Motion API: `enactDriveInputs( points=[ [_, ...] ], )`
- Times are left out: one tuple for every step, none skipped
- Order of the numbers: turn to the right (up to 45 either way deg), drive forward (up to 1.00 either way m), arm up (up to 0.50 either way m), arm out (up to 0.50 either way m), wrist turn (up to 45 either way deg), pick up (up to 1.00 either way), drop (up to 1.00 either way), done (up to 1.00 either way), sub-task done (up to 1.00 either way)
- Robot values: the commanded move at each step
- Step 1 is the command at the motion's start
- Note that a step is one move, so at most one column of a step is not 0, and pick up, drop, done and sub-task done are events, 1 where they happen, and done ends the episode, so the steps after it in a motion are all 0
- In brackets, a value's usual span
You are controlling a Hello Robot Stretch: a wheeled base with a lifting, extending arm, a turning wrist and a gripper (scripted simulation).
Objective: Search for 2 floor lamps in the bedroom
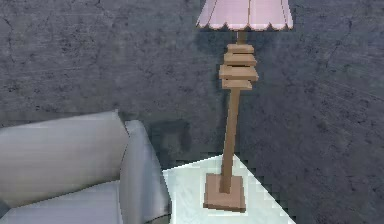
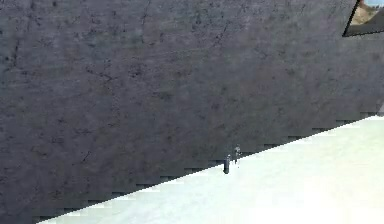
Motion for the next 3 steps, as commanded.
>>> enactDriveInputs(
  points=[
    [21.0, 0.0, 0.0, 0.0, 0.0, 0.0, 0.0, 0.0, 0.0],
    [0.0, 0.1, 0.0, 0.0, 0.0, 0.0, 0.0, 0.0, 0.0],
    [0.0, 0.0, 0.0, 0.0, 0.0, 0.0, 0.0, 1.0, 0.0]
  ],
)
